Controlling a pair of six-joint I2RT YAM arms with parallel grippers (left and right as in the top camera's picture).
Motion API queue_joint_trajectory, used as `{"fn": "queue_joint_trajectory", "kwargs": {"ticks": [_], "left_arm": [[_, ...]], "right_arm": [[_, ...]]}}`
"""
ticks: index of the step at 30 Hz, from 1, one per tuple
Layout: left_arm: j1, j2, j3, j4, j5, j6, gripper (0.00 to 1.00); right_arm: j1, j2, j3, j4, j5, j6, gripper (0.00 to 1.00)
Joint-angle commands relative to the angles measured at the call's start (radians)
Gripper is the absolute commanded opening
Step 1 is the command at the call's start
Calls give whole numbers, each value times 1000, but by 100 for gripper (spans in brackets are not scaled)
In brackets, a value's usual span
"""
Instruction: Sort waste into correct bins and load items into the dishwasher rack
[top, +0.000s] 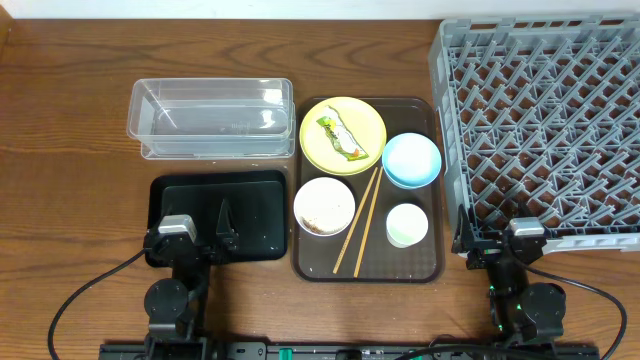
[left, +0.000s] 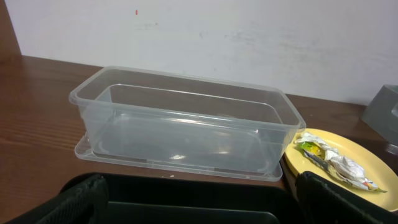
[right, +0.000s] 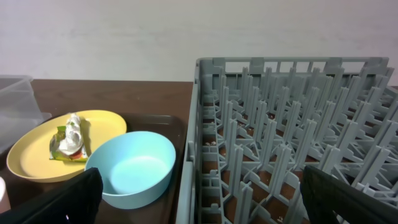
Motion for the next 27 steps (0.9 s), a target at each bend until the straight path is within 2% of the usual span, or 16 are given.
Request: {"fn": "queue_joint_trajectory", "kwargs": {"ticks": [1,7,17,22,27], "left_arm": [[2,-6,-14,-45,-15,8,98],[2,-5,-13,-45,-11,-83,98],[2,133,130,-188,-12,-86,98],[2,299,285,-245,-11,-86,98],[1,521,492,-406,23,-85,98]], "right_arm": [[8,-1,-2,-5,-13,-11,99],[8,0,-2,-5,-12,38,99],[7,46,109,-116,-6,37,99],[7,186,220,-170,-3,38,99],[7,410,412,-286,-4,38,99]]}}
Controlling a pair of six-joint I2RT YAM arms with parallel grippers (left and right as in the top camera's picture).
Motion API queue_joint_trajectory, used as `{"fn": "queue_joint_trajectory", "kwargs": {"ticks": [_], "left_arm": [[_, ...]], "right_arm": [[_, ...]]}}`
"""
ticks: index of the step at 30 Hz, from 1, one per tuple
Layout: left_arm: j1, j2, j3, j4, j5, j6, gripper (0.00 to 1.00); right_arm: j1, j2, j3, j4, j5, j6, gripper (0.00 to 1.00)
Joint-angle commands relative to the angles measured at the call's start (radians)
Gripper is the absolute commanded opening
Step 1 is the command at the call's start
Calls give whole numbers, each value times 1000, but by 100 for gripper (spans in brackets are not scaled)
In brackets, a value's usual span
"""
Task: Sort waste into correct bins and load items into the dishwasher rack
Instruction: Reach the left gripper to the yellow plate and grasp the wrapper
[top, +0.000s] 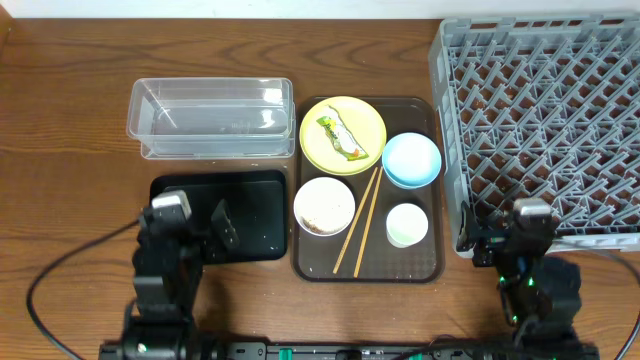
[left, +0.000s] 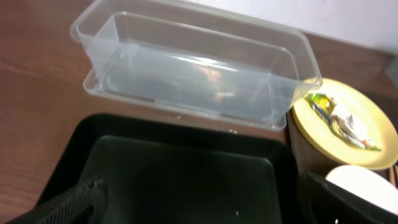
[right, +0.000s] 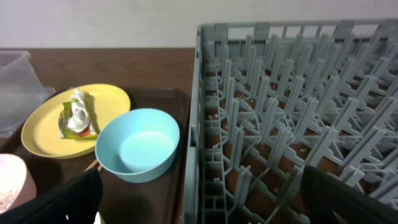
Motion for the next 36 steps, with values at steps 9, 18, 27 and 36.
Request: {"fn": "queue_joint_trajectory", "kwargs": {"ticks": [9,18,27,36], "left_arm": [[2,511,497,-464,118,-8,98],[-6,646,570,-368,286,-41,98],[-159,859,791,-288,143,-69,99],[-329,1142,894,-14,143,-131,99]], "right_arm": [[7,471,494,-458,3,11,99],[7,614,605,-518,-21,12,99],[7,614,605,-500,-31,12,99],[7,614,606,-500,-31,12,99]]}}
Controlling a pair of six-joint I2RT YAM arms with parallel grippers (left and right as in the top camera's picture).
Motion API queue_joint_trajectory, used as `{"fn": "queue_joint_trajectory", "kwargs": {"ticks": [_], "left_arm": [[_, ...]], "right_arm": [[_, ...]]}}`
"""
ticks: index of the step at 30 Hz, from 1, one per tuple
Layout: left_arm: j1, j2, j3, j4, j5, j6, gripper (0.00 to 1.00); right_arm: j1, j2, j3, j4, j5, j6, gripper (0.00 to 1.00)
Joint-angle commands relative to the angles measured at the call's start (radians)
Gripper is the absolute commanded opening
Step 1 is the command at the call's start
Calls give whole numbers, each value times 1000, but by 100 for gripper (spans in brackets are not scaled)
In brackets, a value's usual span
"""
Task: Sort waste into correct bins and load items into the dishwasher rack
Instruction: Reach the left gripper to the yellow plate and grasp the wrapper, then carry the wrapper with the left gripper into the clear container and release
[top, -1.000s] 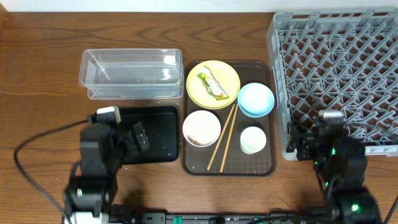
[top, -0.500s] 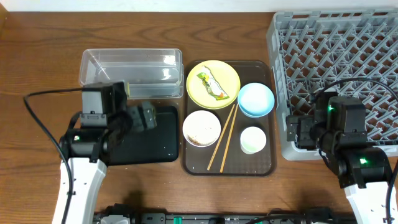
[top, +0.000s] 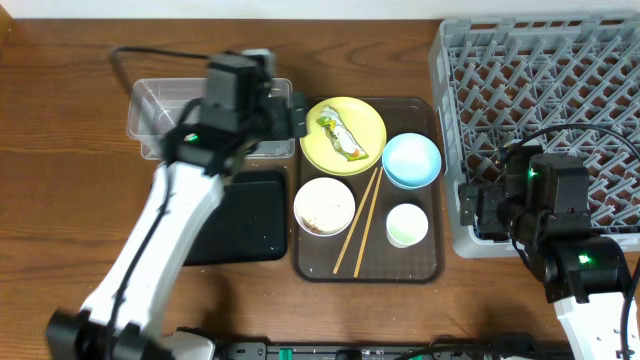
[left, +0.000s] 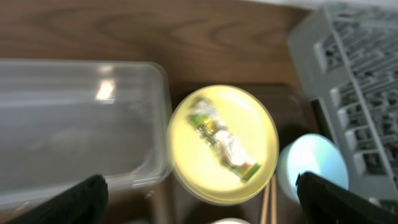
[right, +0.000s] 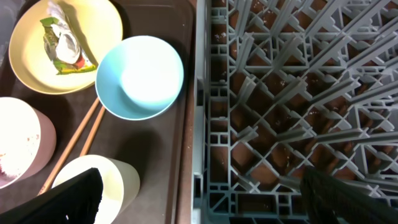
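Note:
A brown tray carries a yellow plate with a crumpled wrapper, a blue bowl, a white bowl with food remains, wooden chopsticks and a pale cup. My left gripper hangs open high over the clear bin's right end, beside the plate; in its own view the wrapper lies below and ahead of the gripper. My right gripper stands open over the grey rack's near left corner, next to the cup.
A clear plastic bin sits left of the tray, with a black bin in front of it. The left arm stretches across the black bin. The rack fills the right side of the table.
My left gripper has gone from low over the black bin to high beside the yellow plate, now looking down. My right gripper has risen and tilted down over the rack's corner and tray edge.
Both grippers first rested open at the table's near edge, facing level across it. Then both were lifted slightly and tilted downward. Now the left one hovers by the plate with the wrapper, the right one over the rack's corner. Nothing on the tray has moved.

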Motion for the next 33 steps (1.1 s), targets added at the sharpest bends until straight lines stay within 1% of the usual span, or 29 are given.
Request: {"fn": "queue_joint_trajectory", "kwargs": {"ticks": [1,7,12,18,20,23,24,25,27,30,33], "left_arm": [[-54,97,15,77,-13,-63,99],[-117,278,15,198,-13,-154,99],[-154,406,15,276,-18,-154,100],[-172,499,15,287,-56,-154,96],[-177,515,14,283,-59,-154,90],[-185,527,14,283,-62,-154,79],[-188,527,14,283,-62,-154,72],[-190,527,14,283,-62,-154,67],[-195,527,14,280,-61,-154,52],[-203,527,6,274,-62,-154,39],[-204,527,5,262,-62,-154,19]], "right_arm": [[7,-2,24,-1,-5,7,99],[7,-2,24,-1,-5,7,99],[7,-2,24,-3,-5,7,99],[7,-2,24,-5,-5,7,99],[7,-2,24,-5,-5,7,99],[7,-2,24,-4,-5,7,99],[7,-2,24,-4,-5,7,99],[7,-2,24,-4,-5,7,99],[7,-2,24,-5,-5,7,99],[7,-2,24,-4,-8,7,99],[7,-2,24,-5,-8,7,99]]}}
